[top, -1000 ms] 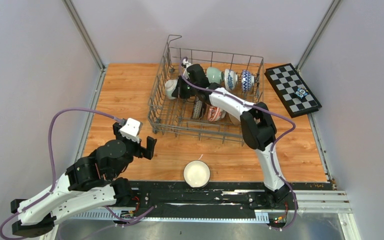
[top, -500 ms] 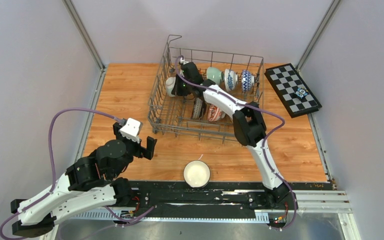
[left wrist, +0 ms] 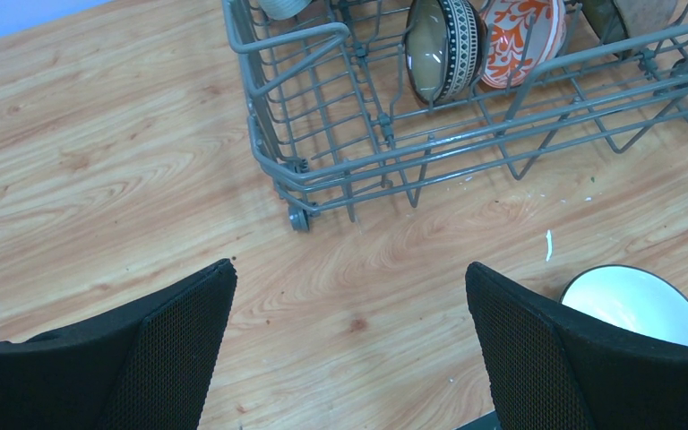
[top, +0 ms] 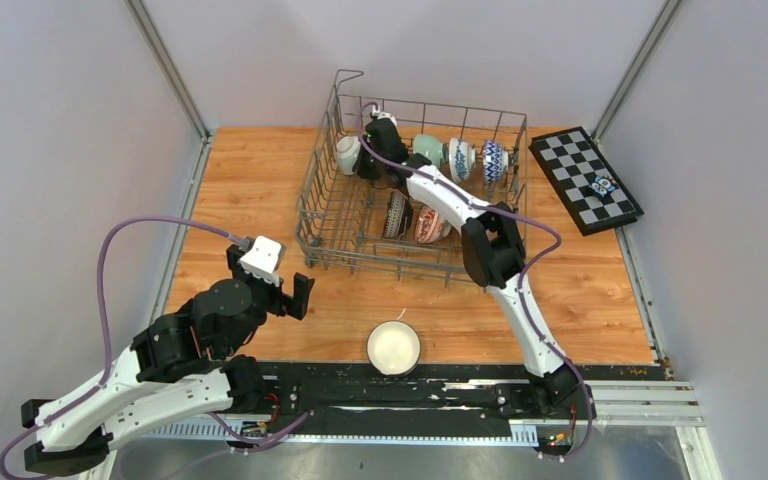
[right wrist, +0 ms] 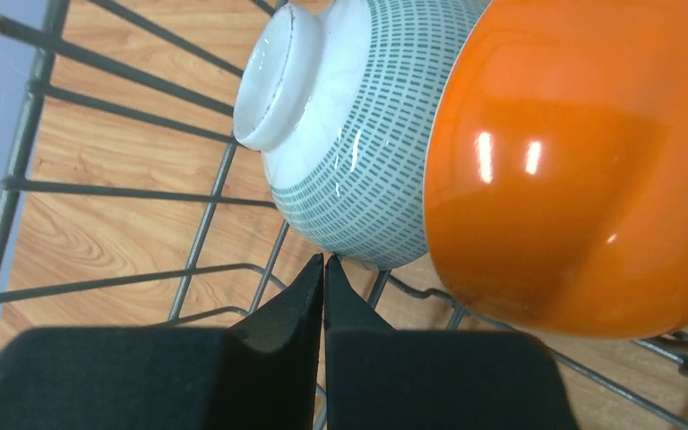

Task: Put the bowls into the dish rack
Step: Turn the bowl upside down on the dish rack, then pick up the bowl from the center of the board.

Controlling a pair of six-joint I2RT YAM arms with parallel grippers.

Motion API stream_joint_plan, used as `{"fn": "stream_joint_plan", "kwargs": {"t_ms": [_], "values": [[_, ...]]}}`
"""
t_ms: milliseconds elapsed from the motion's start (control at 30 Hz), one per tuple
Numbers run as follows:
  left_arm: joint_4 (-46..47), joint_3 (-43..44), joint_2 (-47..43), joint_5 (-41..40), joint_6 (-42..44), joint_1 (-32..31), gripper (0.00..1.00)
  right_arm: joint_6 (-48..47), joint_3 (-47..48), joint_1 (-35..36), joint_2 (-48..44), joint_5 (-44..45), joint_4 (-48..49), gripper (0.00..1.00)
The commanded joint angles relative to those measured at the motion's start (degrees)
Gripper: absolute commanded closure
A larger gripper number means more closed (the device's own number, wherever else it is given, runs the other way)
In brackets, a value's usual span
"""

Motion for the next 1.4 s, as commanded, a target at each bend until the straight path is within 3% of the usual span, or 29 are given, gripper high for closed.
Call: {"fn": "stream_joint_plan", "kwargs": {"t_ms": [0, 500, 1067, 1367], "values": [[0.71, -0.61, -0.08, 0.32, 0.61, 0.58, 0.00, 0.17, -2.08, -0.63, -1.41, -1.33, 4.18, 0.97], [0.13, -0.61, 0.19, -0.72, -0.12, 0.66, 0.00, -7.51, -18.79, 1.86, -23.26, -2.40, 7.80, 0.94], [-0.97, -0.52, 0.06, -1.90, -1.27, 0.59, 0.00, -19.29, -47.28, 12.15, -59.50, -0.62, 1.79, 0.55], [-1.01, -0.52, -0.08, -1.86, -1.25, 0.59, 0.00, -21.21, -61.58, 18.83, -76.97, -1.14, -7.92, 0.46]]}}
